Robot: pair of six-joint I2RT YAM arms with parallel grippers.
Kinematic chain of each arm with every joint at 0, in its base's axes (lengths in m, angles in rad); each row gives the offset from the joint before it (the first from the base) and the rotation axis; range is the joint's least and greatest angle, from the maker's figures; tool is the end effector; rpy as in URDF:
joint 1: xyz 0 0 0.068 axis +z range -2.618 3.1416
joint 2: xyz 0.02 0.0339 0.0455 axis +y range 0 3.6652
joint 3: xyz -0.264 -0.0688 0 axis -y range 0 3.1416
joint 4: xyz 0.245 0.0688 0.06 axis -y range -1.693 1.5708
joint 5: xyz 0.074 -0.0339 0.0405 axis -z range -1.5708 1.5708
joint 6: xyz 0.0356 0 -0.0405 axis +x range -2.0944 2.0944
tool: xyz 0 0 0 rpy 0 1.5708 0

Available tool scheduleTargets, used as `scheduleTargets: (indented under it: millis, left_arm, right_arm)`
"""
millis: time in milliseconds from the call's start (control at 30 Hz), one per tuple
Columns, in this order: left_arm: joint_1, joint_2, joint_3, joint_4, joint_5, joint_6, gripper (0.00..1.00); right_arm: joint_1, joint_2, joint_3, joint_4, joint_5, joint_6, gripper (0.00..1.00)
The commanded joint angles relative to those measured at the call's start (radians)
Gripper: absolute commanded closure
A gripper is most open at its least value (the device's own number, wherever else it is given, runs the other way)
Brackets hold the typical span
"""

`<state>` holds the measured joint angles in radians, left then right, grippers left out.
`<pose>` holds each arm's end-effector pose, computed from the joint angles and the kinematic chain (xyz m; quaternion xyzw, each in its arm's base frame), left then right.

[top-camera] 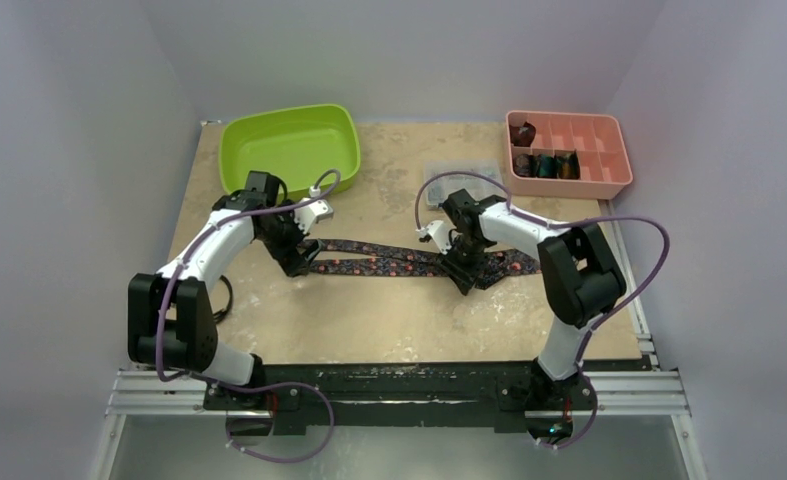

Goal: Roll the ties
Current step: Flatten out the tie at the center of the board.

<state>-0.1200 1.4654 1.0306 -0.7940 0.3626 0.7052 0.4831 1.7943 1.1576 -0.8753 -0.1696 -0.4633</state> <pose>0.2722 -0.0455 0.2262 0.4168 0.8756 -0.1218 0.2115 0.2785 0.1529 0.1646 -0.4561 0.8854 0.0849 0.0284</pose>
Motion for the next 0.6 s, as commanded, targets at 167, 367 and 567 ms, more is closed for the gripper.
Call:
scheduleTargets:
  millis: [167, 367, 567]
  left_arm:
    - [0.007, 0.051, 0.038, 0.004, -0.039, 0.005, 0.0]
    - [0.013, 0.066, 0.056, 0.0, -0.046, 0.02, 0.0]
    - [0.024, 0.071, 0.053, 0.01, -0.046, 0.038, 0.0]
  right_arm:
    - [-0.031, -0.051, -0.019, 0.016, 0.16, -0.007, 0.64]
    - [-0.213, -0.092, 0.027, -0.046, 0.317, -0.131, 0.65]
    - [-0.451, -0.034, 0.148, -0.026, 0.414, -0.277, 0.64]
